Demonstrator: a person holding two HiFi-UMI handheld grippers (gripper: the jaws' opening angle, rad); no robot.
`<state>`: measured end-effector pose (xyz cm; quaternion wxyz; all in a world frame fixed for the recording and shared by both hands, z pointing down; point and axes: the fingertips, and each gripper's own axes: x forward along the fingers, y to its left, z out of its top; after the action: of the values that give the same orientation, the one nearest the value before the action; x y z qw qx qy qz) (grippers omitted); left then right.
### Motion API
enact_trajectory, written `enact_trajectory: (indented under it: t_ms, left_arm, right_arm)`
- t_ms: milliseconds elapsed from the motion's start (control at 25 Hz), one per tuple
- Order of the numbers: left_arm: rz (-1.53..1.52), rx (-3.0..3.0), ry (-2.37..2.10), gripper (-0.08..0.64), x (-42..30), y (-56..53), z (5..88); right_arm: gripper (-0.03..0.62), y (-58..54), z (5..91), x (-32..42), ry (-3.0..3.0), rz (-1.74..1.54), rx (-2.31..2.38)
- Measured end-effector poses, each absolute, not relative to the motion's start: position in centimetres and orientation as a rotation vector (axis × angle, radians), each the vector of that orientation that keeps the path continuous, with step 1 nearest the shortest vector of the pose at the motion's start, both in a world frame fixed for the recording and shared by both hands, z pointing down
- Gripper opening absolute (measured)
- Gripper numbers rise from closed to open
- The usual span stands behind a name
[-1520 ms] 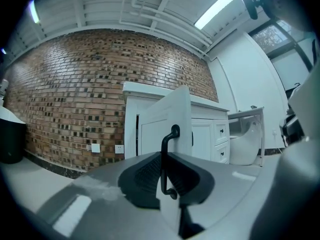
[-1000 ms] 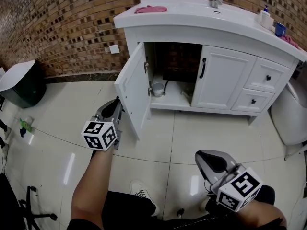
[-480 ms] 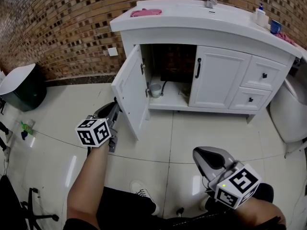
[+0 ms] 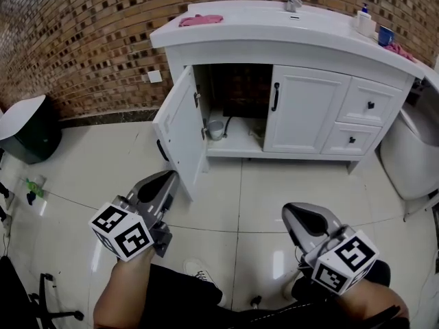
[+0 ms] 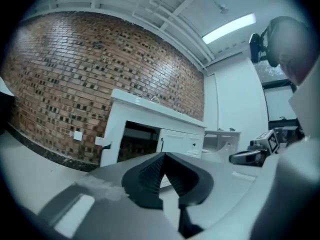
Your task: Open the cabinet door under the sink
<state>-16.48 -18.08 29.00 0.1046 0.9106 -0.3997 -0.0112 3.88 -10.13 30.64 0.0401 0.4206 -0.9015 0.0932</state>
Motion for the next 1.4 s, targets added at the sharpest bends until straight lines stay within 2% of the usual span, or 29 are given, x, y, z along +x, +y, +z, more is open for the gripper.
enact_trajectory:
  t_ms: [160, 400, 1400]
  left_arm:
    - [-0.112, 2.791, -0.96, 0.004, -11.2, -14.3, 26.9]
    - [0.027, 2.9, -0.925, 0.004, -8.5, -12.7, 28.5]
    - [0.052, 2.865, -0.935, 0.005, -9.6, -12.5, 30.1]
  right_arm:
    - [0.008, -9.9, 30.6, 4.8, -2.742, 0.278, 1.33]
    - [0.008, -8.9, 31.2, 6.3, -2.705, 0.328, 1.356]
    - [0.008, -7.5, 32.1, 6.0, -2.662, 0.338, 1.377]
